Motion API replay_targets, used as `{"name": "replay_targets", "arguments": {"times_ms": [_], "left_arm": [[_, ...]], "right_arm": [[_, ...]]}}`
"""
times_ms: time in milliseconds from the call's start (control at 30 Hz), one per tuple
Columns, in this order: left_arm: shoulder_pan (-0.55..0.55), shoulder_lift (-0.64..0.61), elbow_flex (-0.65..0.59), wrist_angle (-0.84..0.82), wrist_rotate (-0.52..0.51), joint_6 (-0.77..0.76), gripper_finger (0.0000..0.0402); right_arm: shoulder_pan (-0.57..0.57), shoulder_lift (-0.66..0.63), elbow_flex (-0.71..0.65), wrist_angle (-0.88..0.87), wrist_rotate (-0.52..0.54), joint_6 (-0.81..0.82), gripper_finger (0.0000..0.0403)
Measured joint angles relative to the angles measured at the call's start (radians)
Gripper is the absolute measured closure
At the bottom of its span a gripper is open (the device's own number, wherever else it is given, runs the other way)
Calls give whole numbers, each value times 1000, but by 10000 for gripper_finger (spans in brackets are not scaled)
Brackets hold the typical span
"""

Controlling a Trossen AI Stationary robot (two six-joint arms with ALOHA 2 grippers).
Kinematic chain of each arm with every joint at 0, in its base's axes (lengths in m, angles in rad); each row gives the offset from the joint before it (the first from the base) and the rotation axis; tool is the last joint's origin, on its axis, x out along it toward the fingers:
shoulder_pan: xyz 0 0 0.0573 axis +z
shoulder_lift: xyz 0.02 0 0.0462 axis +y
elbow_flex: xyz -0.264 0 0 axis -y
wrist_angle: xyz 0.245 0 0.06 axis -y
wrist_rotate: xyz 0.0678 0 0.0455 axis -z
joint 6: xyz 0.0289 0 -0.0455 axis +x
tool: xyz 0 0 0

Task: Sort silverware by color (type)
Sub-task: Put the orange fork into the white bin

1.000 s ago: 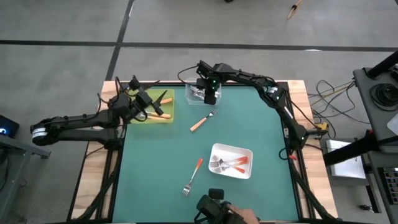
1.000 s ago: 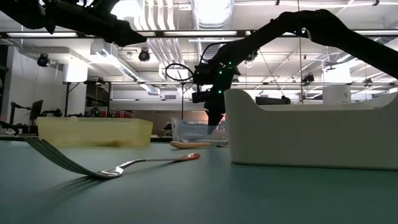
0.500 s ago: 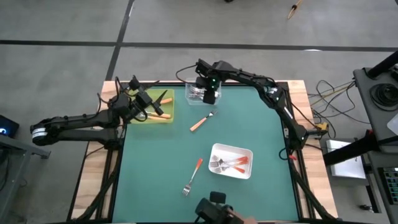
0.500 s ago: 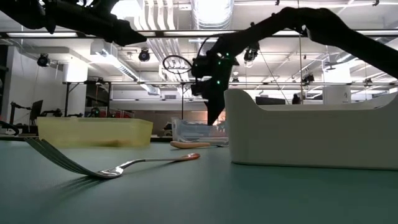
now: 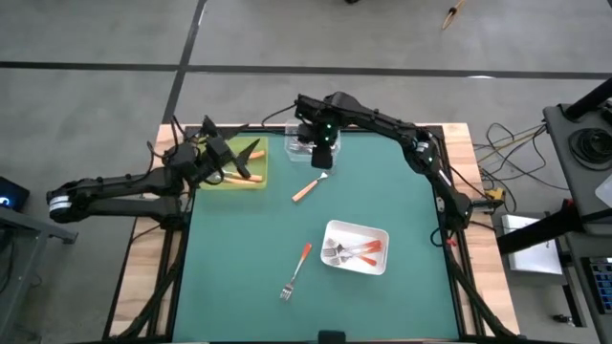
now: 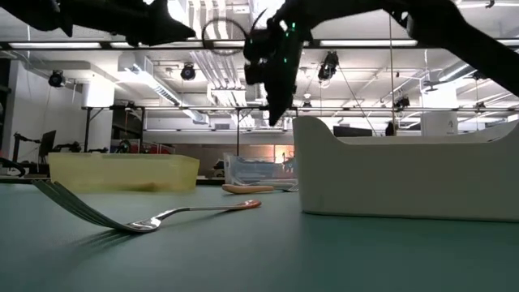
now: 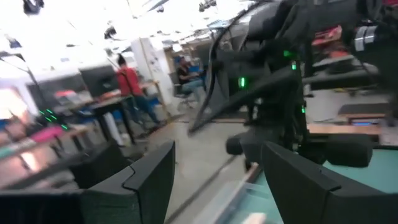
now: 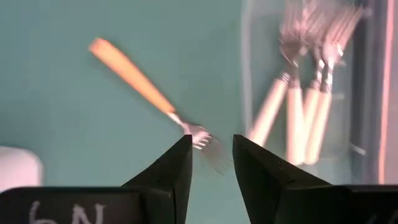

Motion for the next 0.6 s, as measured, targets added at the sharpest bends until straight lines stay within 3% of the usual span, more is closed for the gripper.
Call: {"name": "replay_targets", "arguments": {"times_ms": [267, 600], "left_arm": [[-98, -1, 82, -241, 27, -179, 182], [-247, -53, 62, -239, -7, -253, 182]], "right_arm": [[166, -51, 0, 2, -5, 14, 296], [465, -43, -17, 143, 15, 34, 297]]}}
